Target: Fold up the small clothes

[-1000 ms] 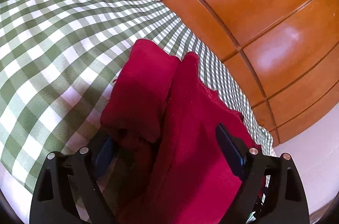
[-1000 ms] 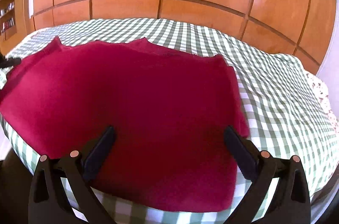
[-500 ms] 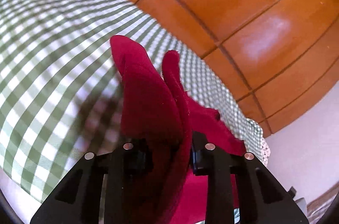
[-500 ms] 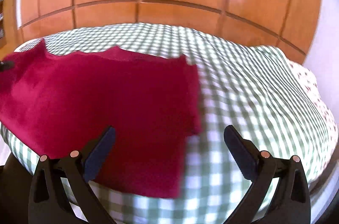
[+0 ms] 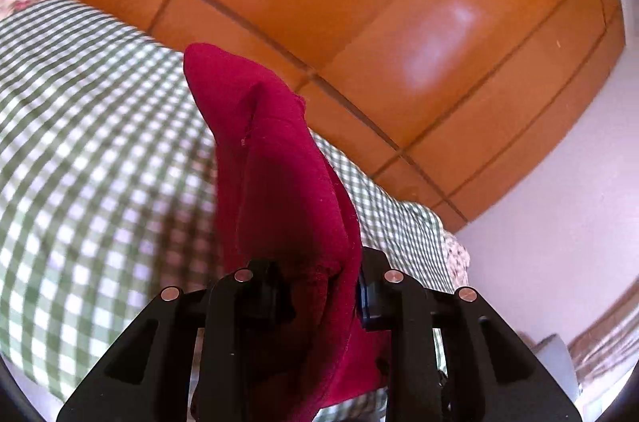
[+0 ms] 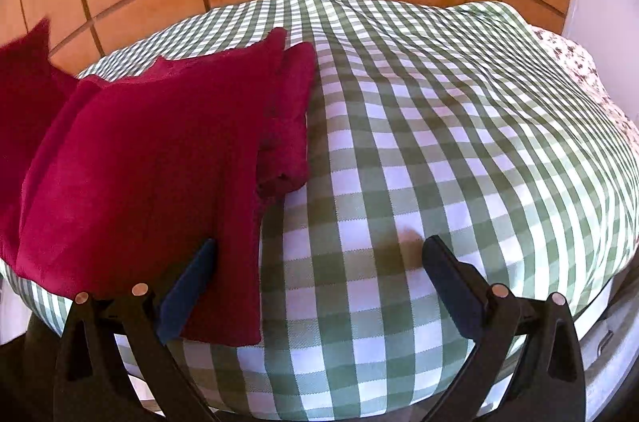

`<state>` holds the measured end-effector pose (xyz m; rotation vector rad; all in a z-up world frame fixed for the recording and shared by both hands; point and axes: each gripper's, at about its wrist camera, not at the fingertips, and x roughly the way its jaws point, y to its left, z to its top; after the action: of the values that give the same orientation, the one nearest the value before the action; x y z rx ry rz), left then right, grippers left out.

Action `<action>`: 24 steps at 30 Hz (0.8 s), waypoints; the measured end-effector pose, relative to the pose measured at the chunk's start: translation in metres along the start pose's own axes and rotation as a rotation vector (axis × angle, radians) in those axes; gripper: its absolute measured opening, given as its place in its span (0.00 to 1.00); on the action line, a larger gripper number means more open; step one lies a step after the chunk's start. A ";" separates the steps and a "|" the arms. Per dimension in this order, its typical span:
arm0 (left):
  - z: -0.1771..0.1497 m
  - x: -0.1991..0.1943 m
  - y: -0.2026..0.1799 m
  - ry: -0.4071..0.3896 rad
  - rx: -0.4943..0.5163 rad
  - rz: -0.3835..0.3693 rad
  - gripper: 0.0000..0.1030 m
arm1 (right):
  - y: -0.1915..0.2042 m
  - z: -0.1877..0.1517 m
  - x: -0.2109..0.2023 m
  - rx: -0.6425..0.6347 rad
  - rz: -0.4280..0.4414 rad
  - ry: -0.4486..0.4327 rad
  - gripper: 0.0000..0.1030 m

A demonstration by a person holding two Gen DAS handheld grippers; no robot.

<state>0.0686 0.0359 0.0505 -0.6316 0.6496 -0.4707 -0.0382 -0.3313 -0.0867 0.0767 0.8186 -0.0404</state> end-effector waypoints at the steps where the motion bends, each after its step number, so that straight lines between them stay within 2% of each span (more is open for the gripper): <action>1: 0.000 0.005 -0.009 0.010 0.018 -0.004 0.25 | 0.000 0.000 -0.001 -0.011 0.002 -0.004 0.98; 10: -0.027 0.067 -0.072 0.134 0.142 -0.065 0.25 | -0.005 0.000 0.003 0.005 0.032 -0.023 0.98; 13: -0.042 0.092 -0.085 0.183 0.178 -0.062 0.21 | -0.008 -0.002 0.003 0.010 0.042 -0.031 0.98; 19: -0.074 0.142 -0.103 0.266 0.266 -0.051 0.21 | -0.009 -0.007 0.002 0.012 0.050 -0.066 0.98; 24: -0.102 0.182 -0.107 0.355 0.294 -0.027 0.21 | -0.012 -0.010 0.001 0.013 0.059 -0.082 0.98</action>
<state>0.1054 -0.1861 -0.0154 -0.2792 0.8881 -0.6975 -0.0454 -0.3423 -0.0943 0.1106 0.7333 0.0072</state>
